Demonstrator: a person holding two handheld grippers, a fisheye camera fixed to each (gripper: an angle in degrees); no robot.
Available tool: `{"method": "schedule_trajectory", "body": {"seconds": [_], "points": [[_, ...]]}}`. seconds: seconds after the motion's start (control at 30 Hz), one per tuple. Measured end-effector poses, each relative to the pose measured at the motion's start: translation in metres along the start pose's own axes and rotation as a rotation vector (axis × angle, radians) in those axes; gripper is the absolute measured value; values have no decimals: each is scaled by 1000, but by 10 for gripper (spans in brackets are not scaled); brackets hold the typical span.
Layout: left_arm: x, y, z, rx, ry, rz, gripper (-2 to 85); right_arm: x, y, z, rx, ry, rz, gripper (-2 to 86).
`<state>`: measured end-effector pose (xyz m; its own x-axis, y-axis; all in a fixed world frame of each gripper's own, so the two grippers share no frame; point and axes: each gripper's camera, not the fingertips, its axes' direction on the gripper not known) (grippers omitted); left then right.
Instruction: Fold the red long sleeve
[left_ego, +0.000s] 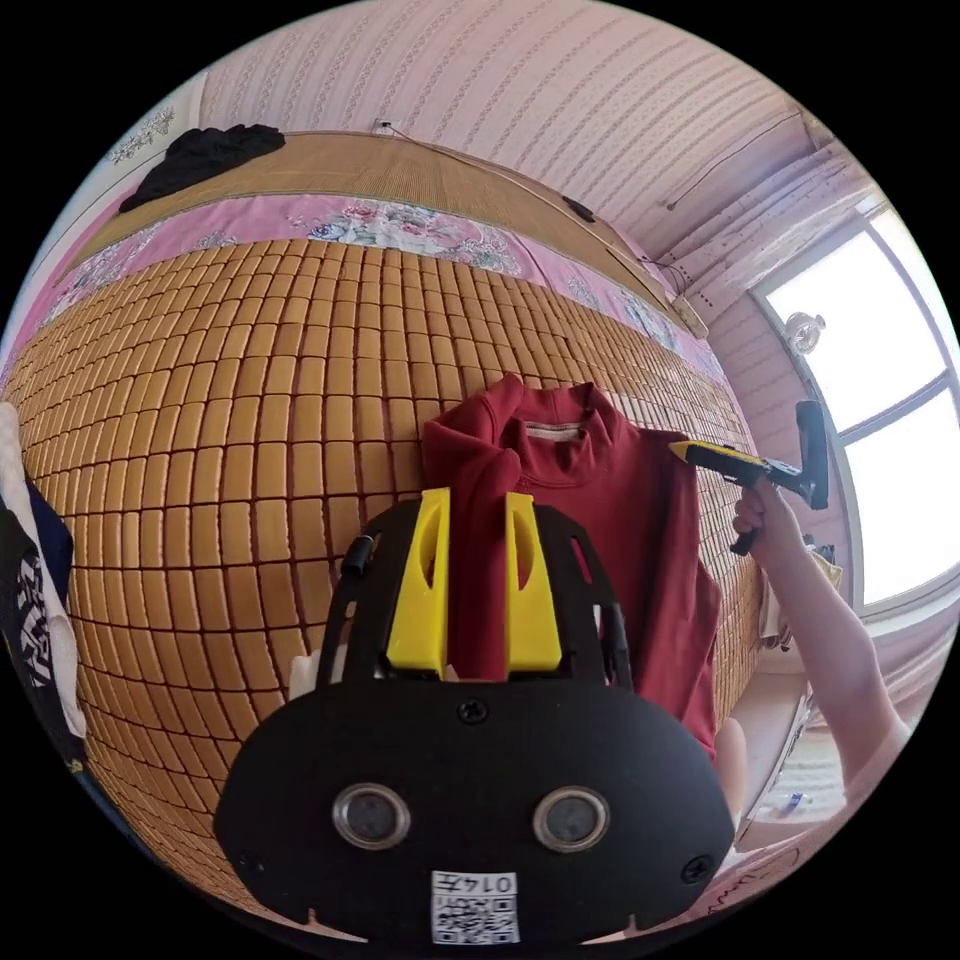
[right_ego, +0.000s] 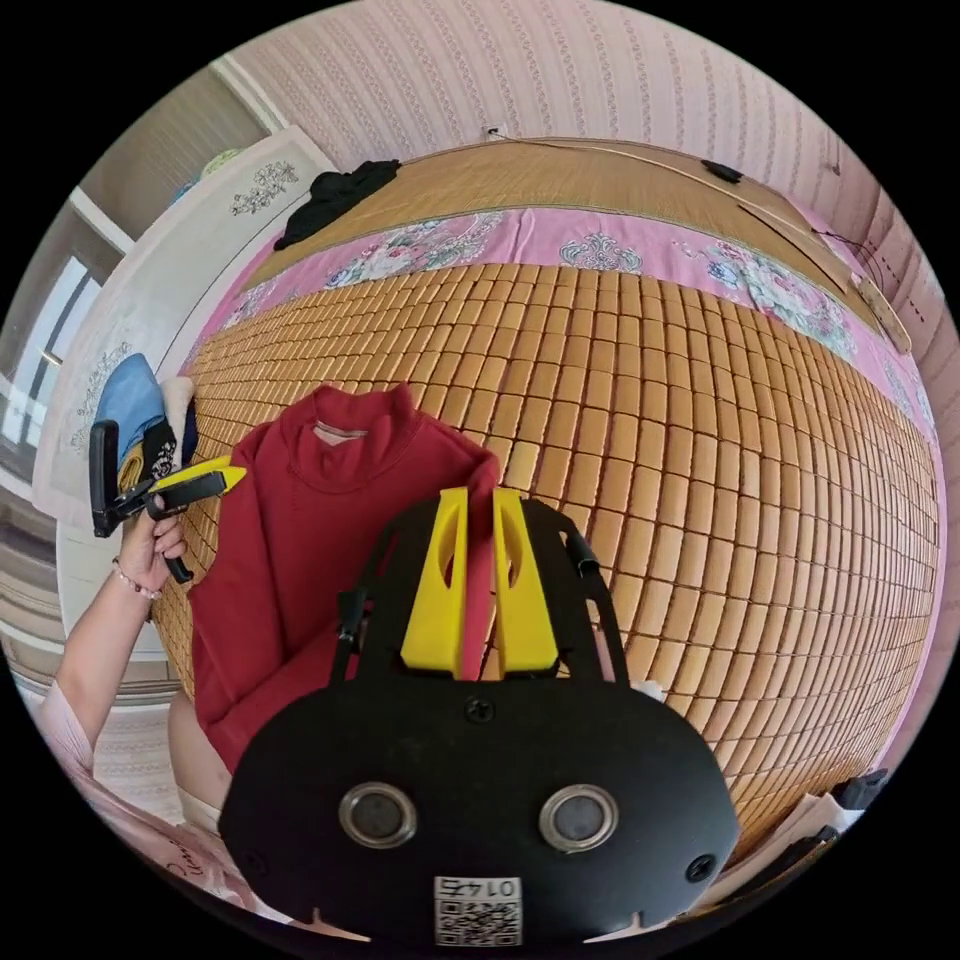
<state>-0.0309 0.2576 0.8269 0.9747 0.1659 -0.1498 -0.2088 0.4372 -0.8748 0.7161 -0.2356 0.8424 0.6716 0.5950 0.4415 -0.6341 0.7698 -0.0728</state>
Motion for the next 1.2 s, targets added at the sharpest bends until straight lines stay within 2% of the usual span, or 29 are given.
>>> {"method": "schedule_trajectory", "body": {"seconds": [0.13,0.2,0.33,0.53,0.73,0.8,0.87,1.0,1.07,1.2], "points": [[-15,-9,-6,9,-43,-26,40,58,1,-16,44,-124,177,37],[-35,-9,-15,38,38,-117,32,86,11,-27,85,-235,260,34],[-48,-2,-31,63,114,-165,26,93,21,-50,119,-256,227,31],[-21,23,-96,147,124,55,23,71,52,-124,211,-298,45,32],[13,113,-175,219,174,327,16,28,161,-214,305,-346,-197,39],[21,172,-187,172,161,433,9,10,227,-226,285,-342,-285,43],[19,218,-181,65,153,433,0,-2,280,-214,212,-342,-310,51],[-4,319,-147,-68,66,229,-4,-18,383,-123,-178,-203,-177,73],[-4,345,-136,-126,56,162,2,-21,411,-104,-196,-204,-83,78],[18,356,-126,-132,87,105,72,-42,422,-99,-87,-132,19,90]]}}
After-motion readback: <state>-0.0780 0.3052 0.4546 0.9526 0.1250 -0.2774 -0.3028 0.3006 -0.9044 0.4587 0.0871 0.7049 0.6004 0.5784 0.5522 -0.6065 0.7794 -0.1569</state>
